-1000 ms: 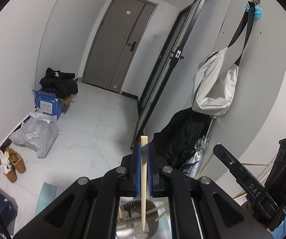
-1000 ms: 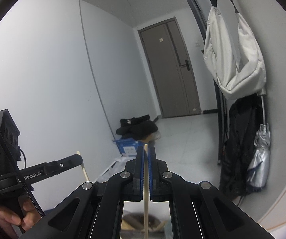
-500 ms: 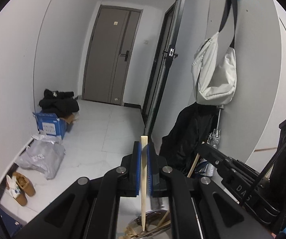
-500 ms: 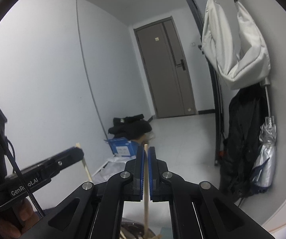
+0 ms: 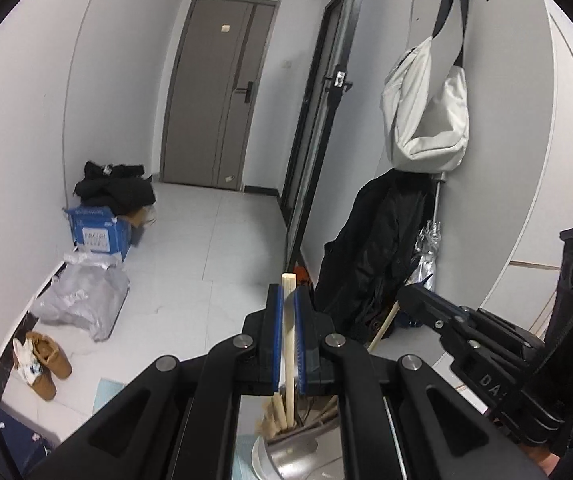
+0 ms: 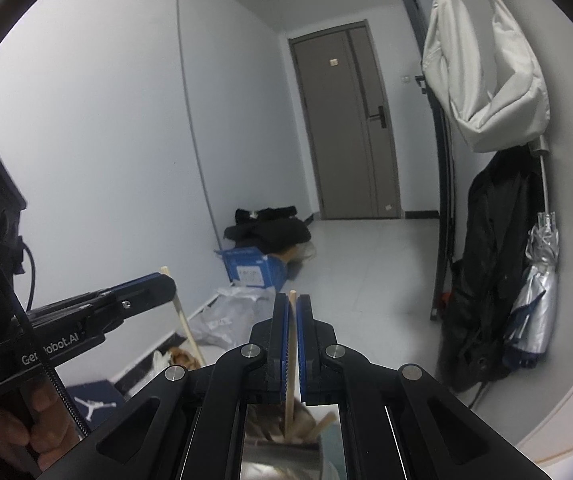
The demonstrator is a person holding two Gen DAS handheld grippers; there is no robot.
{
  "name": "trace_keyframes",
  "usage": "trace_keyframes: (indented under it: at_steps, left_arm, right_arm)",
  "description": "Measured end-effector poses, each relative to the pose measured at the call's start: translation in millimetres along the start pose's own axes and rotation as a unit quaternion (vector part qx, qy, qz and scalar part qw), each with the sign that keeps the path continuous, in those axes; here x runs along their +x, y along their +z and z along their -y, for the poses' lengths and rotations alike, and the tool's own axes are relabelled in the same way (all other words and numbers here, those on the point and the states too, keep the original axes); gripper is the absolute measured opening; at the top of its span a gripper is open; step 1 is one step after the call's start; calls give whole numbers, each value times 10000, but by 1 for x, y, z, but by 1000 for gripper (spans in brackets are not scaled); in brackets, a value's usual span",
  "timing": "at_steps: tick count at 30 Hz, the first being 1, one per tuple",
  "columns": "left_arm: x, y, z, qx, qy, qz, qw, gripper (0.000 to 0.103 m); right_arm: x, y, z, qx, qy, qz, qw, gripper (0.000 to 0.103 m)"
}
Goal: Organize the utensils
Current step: 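Lower the chopstick into the holder and open the left tool while the right tool releases its chopstick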
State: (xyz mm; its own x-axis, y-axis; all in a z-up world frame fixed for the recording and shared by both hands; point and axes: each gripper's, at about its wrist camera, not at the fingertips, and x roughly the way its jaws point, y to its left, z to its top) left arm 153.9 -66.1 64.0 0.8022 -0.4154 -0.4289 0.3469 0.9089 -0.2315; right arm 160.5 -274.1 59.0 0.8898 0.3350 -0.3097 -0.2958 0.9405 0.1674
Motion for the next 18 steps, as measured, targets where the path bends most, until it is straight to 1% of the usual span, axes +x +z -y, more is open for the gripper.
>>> trace_keyframes:
  at_steps: [5, 12, 15, 18]
  left_arm:
    - [1, -8, 3, 6, -18, -162, 9999, 2]
    - [-1, -12, 4, 44, -50, -306, 9995, 2]
    - [-1, -14, 1, 6, -49, -347, 9994, 2]
    - [-3, -13, 1, -12, -72, -342, 9994, 2]
  right_arm:
    - [-5, -3, -3, -47, 67, 19, 10000, 3]
    - [-12, -5, -18, -465, 69, -14, 9989, 3]
    - [-12, -4, -23, -535, 32, -59, 9985, 3]
    - [-17, 4, -24, -517, -77, 147, 9985, 3]
